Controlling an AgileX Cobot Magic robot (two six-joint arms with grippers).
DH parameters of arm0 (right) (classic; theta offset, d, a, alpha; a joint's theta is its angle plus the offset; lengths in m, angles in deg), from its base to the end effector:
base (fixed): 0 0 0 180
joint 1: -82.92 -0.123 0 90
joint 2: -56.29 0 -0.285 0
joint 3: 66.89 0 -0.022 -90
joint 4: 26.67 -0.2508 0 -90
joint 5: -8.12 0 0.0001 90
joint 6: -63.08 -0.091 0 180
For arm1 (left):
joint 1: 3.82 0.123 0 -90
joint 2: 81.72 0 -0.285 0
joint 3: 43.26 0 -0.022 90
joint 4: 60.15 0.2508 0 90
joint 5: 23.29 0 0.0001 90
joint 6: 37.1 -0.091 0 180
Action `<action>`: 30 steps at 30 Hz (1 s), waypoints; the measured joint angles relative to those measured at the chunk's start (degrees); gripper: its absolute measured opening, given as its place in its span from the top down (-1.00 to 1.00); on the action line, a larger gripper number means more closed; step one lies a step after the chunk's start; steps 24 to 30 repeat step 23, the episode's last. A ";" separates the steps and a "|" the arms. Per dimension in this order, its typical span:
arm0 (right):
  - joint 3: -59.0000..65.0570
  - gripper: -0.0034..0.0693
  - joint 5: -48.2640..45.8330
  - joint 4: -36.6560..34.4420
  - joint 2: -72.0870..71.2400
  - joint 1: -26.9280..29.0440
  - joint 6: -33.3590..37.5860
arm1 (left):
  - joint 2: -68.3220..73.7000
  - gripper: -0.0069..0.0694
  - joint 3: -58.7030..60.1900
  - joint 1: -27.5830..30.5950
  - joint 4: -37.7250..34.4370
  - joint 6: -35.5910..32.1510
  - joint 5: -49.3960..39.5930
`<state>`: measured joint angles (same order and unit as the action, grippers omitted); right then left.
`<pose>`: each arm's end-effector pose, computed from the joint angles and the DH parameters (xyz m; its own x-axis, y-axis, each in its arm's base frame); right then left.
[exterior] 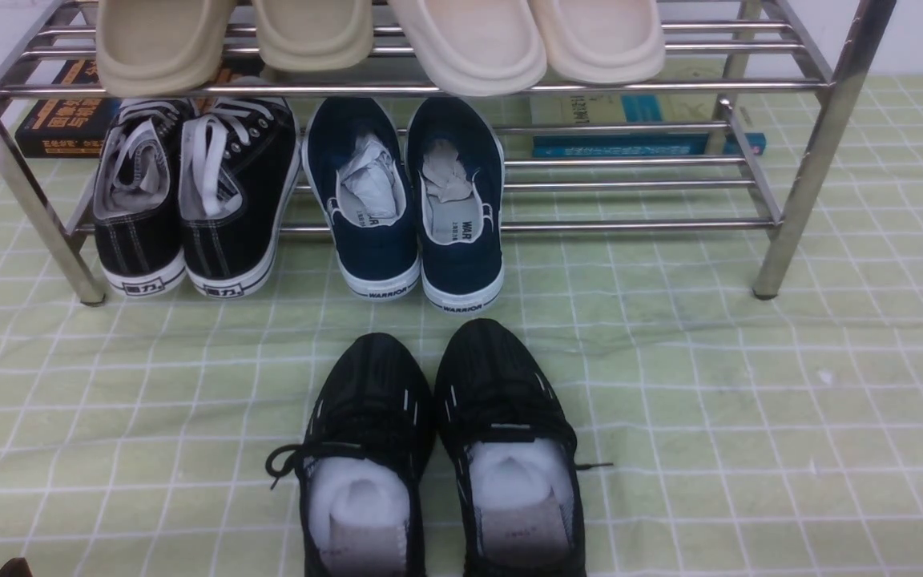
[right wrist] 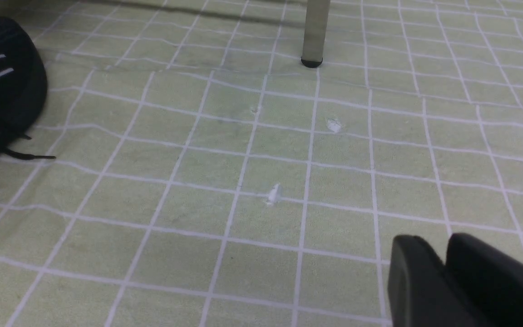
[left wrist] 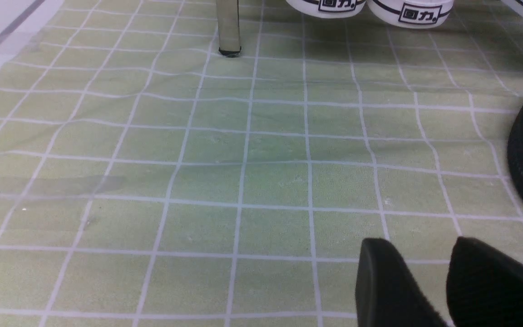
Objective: Take the shoes off the shelf with your hand from the green coffee tablecloth.
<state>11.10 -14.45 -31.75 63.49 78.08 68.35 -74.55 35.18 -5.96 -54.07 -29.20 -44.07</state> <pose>0.0515 0.0075 0.1740 -0.3014 -0.0356 -0.9528 -0.1196 0.9928 0.0007 0.0530 0.0015 0.1741 -0.2800 -0.0281 -0.9596 -0.0095 0.9996 -0.0265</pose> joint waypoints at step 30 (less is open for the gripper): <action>0.00 0.50 0.00 -0.07 0.00 0.00 0.00 | 0.00 0.19 0.00 0.00 0.00 0.00 0.00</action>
